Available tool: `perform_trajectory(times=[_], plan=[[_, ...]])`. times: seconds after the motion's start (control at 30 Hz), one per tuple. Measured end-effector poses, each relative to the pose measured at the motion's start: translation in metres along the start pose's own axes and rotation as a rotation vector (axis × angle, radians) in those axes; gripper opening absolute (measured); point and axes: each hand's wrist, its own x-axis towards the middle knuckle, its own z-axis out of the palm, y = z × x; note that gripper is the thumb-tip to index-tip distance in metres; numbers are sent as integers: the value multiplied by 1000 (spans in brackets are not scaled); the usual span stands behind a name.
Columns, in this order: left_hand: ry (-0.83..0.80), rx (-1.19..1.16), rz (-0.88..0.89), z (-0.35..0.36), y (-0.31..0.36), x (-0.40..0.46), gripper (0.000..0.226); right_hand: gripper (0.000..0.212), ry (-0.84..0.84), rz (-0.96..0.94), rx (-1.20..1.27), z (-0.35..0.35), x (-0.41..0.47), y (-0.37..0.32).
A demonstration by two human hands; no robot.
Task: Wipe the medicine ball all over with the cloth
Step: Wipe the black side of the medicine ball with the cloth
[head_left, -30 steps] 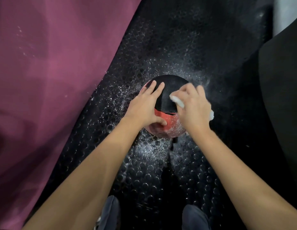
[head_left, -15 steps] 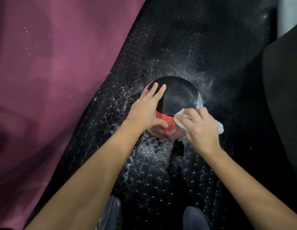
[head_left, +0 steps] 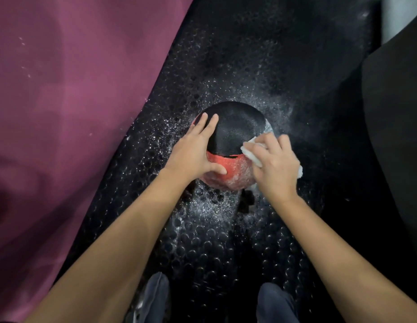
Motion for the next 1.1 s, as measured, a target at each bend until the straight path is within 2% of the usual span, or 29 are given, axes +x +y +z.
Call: perform_trajectory(times=[0.13, 0.27, 0.4, 0.5, 0.6, 0.8, 0.9, 0.97, 1.1], plan=[[-18, 116, -49, -5, 3, -6, 130, 23, 23, -39, 19, 6, 0, -16], [-3, 143, 4, -2, 3, -11, 121, 28, -41, -82, 51, 9, 1, -34], [30, 61, -35, -2, -7, -13, 122, 26, -89, -99, 28, 9, 8, -43], [31, 46, -48, 0, -7, -16, 127, 11, -122, 37, 20, 7, 29, -33], [34, 68, -71, 1, -2, -16, 129, 11, -169, 200, 22, 6, 49, -27], [30, 43, -86, -1, -1, -17, 124, 23, -220, -134, 27, -2, 22, -39], [24, 75, -86, 5, 2, -19, 127, 13, -213, 76, 6, -1, 51, -29], [39, 75, -85, 4, 3, -17, 128, 14, -207, 180, 9, 0, 55, -33], [52, 45, -84, 4, 1, -16, 125, 15, -263, -54, 31, -5, 29, -44]])
